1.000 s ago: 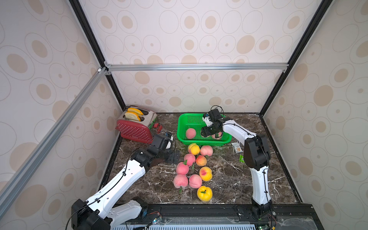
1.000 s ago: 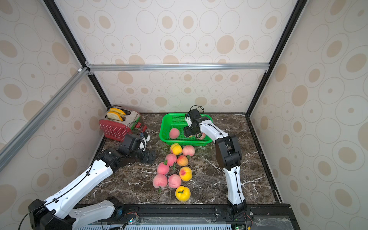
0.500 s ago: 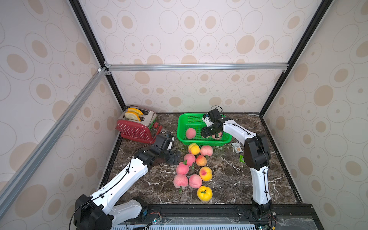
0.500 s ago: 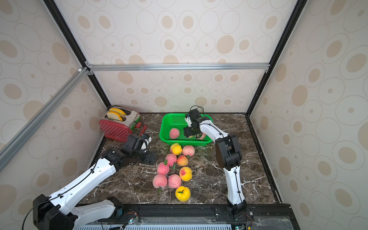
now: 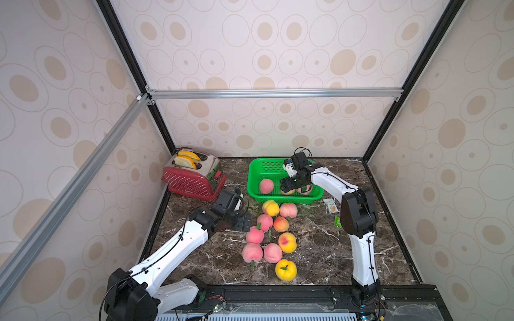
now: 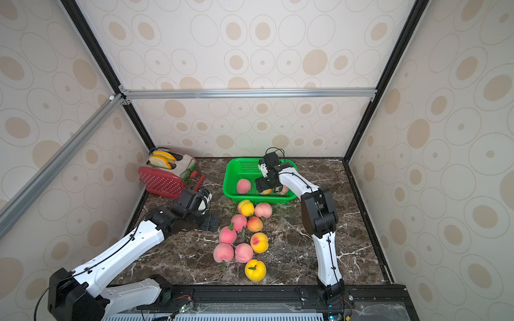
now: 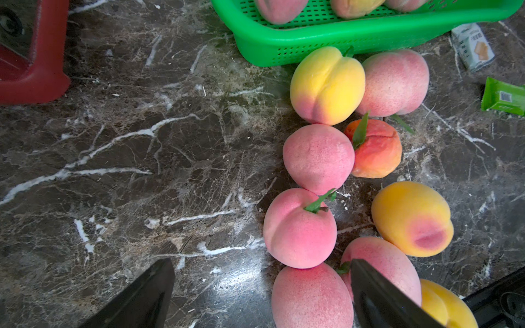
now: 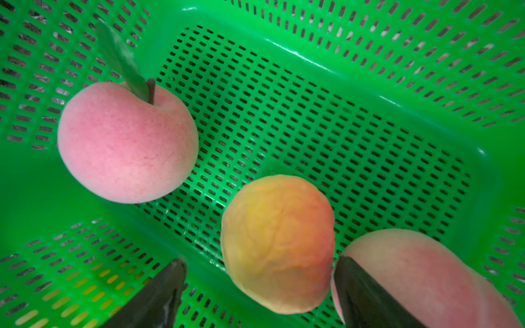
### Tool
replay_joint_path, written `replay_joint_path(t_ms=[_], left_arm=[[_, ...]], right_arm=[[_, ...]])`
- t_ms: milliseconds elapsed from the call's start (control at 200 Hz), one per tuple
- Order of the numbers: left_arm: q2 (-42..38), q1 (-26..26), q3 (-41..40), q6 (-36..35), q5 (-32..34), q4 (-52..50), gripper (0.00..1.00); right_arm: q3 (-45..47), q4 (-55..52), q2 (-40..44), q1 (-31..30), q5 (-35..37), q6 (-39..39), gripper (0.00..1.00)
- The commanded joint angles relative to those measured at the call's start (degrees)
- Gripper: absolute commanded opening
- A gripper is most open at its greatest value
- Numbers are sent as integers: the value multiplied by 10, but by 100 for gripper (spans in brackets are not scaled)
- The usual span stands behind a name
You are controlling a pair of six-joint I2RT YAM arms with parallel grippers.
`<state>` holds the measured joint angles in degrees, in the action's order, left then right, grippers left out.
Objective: Put the peaches into the basket
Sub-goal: Place the peach in the basket.
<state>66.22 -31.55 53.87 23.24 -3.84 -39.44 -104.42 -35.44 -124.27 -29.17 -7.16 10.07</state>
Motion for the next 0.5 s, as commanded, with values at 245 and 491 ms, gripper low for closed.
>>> replay_joint_path(t_ms=[245, 491], left_arm=[[-5, -8, -3, 13, -5, -26, 99], [-26, -79, -12, 51, 30, -57, 99]], right_arm=[[43, 6, 103, 0, -1, -14, 88], [192, 33, 260, -13, 14, -31, 90]])
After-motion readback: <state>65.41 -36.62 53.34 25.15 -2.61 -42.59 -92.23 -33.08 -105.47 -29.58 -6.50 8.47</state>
